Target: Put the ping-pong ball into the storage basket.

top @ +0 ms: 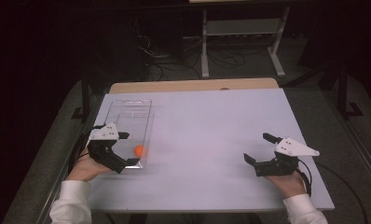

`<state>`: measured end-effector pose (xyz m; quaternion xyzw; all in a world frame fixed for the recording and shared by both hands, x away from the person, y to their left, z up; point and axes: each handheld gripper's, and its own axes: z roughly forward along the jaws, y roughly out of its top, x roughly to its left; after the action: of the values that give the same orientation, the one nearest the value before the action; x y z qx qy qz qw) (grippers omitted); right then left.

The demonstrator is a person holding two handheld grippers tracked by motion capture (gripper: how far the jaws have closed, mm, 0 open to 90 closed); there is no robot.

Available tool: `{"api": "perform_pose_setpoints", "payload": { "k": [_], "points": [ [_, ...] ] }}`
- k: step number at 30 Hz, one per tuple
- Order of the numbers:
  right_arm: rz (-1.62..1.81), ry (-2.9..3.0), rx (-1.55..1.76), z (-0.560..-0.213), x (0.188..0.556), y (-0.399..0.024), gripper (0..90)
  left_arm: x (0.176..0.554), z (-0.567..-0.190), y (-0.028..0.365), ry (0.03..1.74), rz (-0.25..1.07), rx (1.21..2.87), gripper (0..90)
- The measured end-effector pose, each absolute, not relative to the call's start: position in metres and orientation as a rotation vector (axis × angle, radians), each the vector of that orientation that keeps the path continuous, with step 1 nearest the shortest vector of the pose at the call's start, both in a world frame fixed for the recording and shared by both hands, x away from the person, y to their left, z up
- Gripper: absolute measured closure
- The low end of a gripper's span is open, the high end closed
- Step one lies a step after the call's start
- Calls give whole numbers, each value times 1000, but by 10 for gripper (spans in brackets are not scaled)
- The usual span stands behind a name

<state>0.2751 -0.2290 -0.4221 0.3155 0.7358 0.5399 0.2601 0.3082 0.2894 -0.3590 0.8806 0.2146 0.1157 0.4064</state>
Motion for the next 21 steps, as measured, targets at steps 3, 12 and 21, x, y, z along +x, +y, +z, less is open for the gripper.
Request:
{"api": "perform_pose_setpoints", "payload": {
  "k": [3, 12, 21],
  "points": [
    [1461, 1994, 855, -422, 275, -229, 0, 307, -360, 290, 545, 292, 2187, 0],
    [1466, 1989, 854, -422, 275, -230, 0, 302, -361, 293, 574, 312, 2122, 0],
    [1465, 1990, 851, -422, 274, -229, 0, 302, -371, 298, 600, 306, 2116, 0]
  ]
}}
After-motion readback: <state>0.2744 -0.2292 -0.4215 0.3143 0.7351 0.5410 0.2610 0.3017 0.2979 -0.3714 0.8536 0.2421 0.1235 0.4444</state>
